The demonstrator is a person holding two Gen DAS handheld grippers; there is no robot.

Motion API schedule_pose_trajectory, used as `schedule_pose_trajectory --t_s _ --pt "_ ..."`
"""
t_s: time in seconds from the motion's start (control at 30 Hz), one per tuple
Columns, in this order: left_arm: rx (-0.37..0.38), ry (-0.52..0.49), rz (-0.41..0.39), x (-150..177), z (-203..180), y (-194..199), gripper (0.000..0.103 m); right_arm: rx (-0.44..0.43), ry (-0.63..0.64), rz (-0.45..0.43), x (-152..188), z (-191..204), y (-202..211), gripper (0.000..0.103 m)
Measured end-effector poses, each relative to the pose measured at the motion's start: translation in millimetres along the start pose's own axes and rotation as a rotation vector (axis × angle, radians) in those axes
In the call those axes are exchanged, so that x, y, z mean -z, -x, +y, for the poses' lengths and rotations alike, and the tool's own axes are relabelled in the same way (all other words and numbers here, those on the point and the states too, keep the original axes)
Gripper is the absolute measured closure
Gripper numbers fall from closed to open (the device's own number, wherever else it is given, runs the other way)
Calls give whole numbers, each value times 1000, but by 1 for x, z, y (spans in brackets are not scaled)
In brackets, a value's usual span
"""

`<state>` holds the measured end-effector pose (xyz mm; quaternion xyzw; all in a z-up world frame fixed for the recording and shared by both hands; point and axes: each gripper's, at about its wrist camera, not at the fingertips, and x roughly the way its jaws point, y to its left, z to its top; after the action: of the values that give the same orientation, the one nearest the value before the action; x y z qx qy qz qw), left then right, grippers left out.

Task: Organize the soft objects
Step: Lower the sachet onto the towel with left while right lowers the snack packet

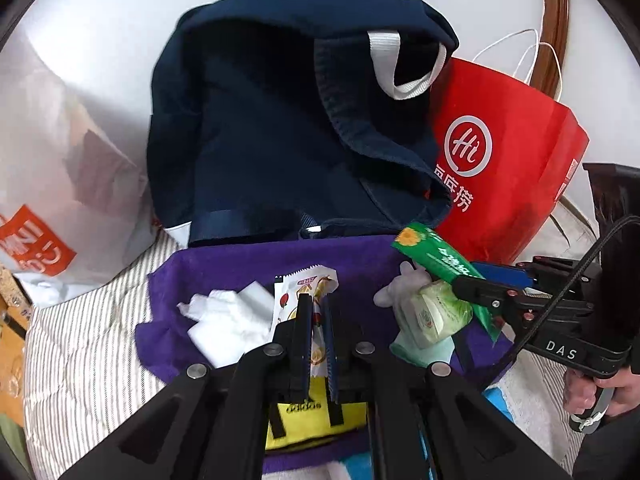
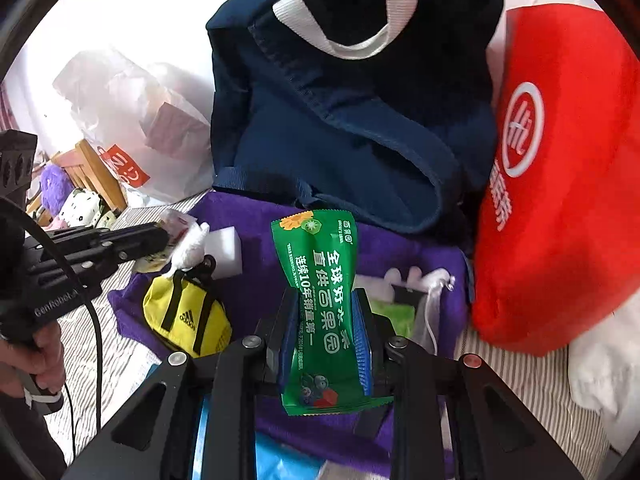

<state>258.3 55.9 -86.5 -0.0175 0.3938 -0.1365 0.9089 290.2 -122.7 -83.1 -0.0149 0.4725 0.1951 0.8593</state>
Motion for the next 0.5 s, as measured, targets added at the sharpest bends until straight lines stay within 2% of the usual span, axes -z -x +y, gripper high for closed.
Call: schedule_pose_trajectory --t_s 0.5 --pt "57 -52 -20 -9 -6 -35 96 -40 -11 13 -6 -19 -20 77"
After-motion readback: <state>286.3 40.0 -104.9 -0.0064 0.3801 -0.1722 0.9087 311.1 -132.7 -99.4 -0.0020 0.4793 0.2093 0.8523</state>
